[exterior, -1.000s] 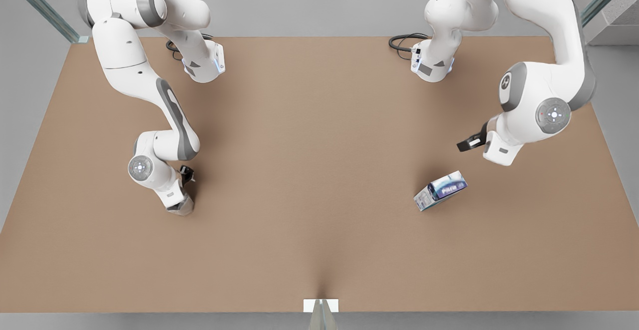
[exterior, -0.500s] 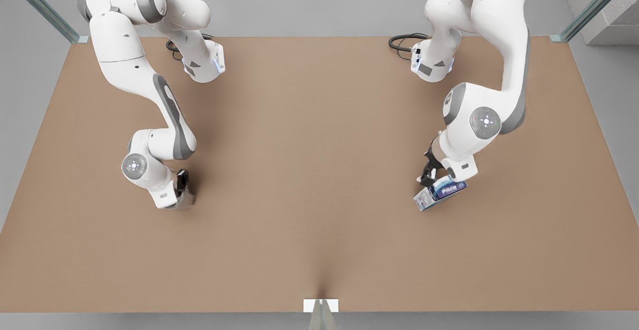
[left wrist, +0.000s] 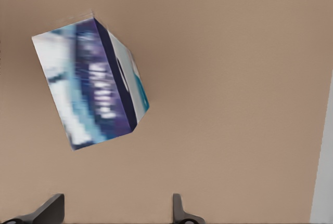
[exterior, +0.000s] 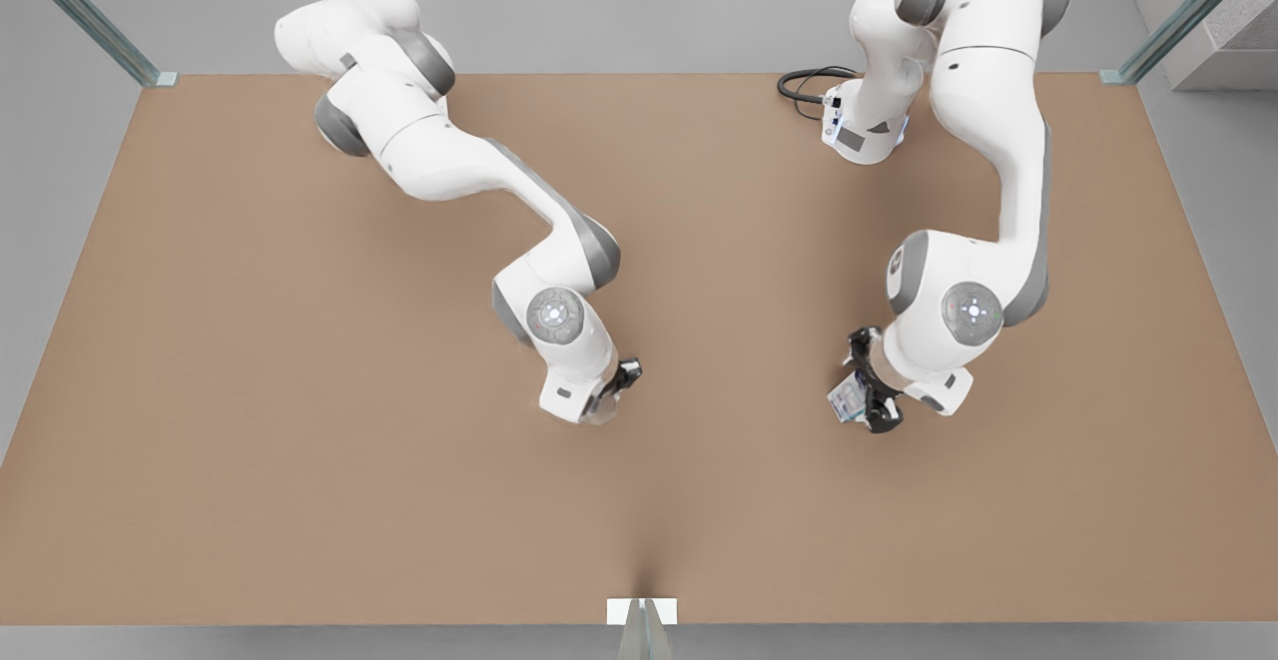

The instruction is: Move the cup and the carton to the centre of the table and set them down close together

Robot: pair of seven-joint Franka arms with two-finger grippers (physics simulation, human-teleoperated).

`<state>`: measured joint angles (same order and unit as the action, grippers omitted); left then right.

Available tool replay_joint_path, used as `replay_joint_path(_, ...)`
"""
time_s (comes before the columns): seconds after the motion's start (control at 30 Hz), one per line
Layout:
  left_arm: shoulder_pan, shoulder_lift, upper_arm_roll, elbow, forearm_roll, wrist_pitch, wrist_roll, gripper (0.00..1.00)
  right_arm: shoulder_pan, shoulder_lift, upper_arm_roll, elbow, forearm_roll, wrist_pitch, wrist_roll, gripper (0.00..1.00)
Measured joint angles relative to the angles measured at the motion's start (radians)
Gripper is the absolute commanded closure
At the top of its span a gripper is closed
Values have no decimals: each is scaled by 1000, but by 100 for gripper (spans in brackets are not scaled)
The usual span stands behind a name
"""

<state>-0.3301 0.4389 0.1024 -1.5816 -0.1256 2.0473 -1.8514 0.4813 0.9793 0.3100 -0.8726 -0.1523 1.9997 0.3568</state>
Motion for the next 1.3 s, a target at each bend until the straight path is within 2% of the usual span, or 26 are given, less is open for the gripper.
replay_joint_path(0.07,17,1,60,0,1,2,-8,0,88,95,-34,80,-3,135,11,79)
replay_joint_path(0.17,16,-17,66,-19,5,-38,-6,0,210,202,-57,148,-3,265,22,79)
replay_joint_path(0.23,20,-28,66,-31,6,-91,-7,0,233,203,-89,149,-6,207,3,79)
replay_joint_path(0.33,58,-21,66,-29,6,-58,3,0,267,201,-147,151,-12,74,-84,79)
replay_joint_path(0.43,77,-2,65,-30,6,-29,7,0,299,211,-161,146,-17,114,-87,79)
replay_joint_path(0.47,86,-2,65,-37,6,-24,8,0,300,226,-163,146,-21,132,-89,0)
replay_joint_path(0.6,85,-53,65,-139,7,-29,10,0,299,233,-159,147,-54,129,-109,0)
replay_joint_path(0.7,85,-59,65,-161,9,-27,9,0,291,218,-156,162,-25,120,-124,0)
replay_joint_path(0.77,84,-62,64,-181,26,-19,5,0,277,147,-150,155,15,95,-130,0)
replay_joint_path(0.87,84,-61,64,-182,53,-8,3,0,166,-32,-103,4,61,92,-119,0)
replay_joint_path(0.97,85,-72,65,-180,54,-11,6,0,-41,-333,-102,-368,61,92,-15,0)
replay_joint_path(1.07,85,-73,66,-178,30,-16,12,0,-262,-560,-100,-644,62,55,-11,0)
replay_joint_path(1.2,85,-79,66,-172,16,-24,21,0,-504,-850,-106,-777,139,-261,-75,0)
replay_joint_path(1.27,86,-70,66,-173,13,-20,29,0,-549,-881,-111,-824,162,-252,-101,0)
replay_joint_path(1.3,87,-69,66,-175,14,-15,29,0,-523,-898,-137,-813,165,-251,-164,0)
